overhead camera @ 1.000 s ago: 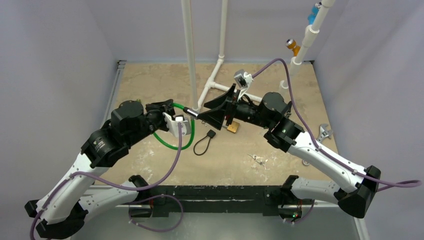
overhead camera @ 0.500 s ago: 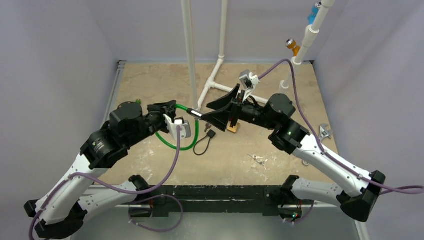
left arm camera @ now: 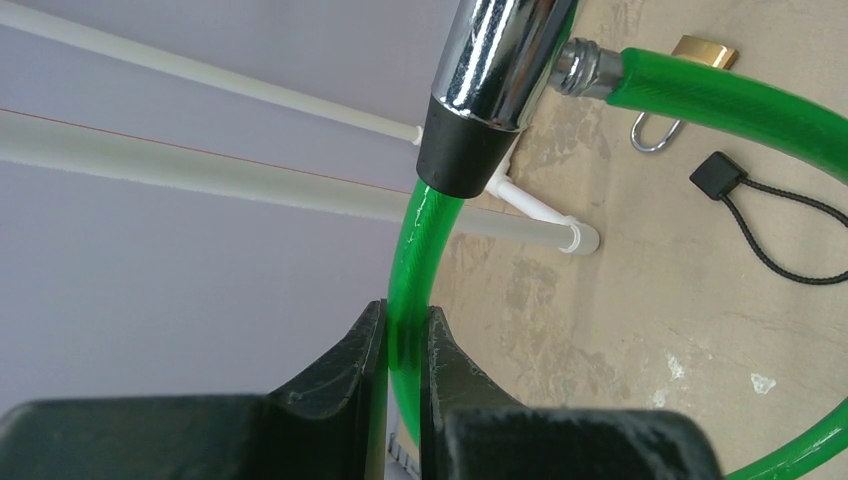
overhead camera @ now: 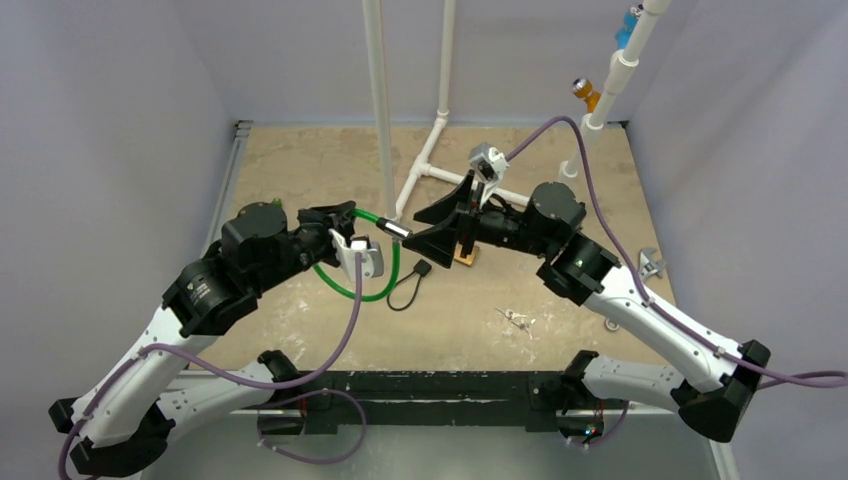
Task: Unlock with the key
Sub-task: Unlock the lock.
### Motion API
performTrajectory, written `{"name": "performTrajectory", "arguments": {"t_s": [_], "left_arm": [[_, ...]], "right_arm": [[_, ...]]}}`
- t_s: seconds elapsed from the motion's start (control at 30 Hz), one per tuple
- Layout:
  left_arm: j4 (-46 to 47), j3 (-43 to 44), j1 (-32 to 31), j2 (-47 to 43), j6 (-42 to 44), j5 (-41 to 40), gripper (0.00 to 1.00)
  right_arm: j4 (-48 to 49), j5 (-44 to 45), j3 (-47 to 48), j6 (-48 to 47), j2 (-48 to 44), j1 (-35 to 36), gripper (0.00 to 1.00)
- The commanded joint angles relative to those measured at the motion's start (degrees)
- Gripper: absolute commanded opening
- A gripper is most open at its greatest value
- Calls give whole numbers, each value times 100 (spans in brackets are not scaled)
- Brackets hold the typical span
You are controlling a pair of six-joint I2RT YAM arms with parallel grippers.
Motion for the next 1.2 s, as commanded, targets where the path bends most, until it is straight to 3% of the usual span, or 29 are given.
{"name": "performTrajectory", "arguments": {"t_s": [0.0,0.13,0.47,0.63,0.7,0.83,0.87,1.0,1.17], "left_arm": [[514,201,-20,18,64,67,0],[521,212,-20,39,73,65,0],[562,277,-20,39,28,67,0],[406,379,-27,25,-253,330,2],[283,406,-18,-6,-568,602,21],[-77,458,-10,31,-1510,1295,76],[-197,466,-3,83,-1740,1513,84],[-461,433,259,204,-2644,2589,99],[-786,555,1355,765,-3788,4723,100]], "right_arm": [[81,-322,398,-119,202,-18,67],[125,-244,510,-85,350,-18,56],[-27,-135,567,-166,519,-15,0],[-92,-275,594,-308,524,-15,0],[-135,-363,633,-369,517,-17,0],[-370,-489,812,-532,559,-11,0],[-426,-503,857,-550,580,-15,0],[-788,-514,964,-629,624,-14,0],[-1077,-538,1020,-734,578,-10,0]]}}
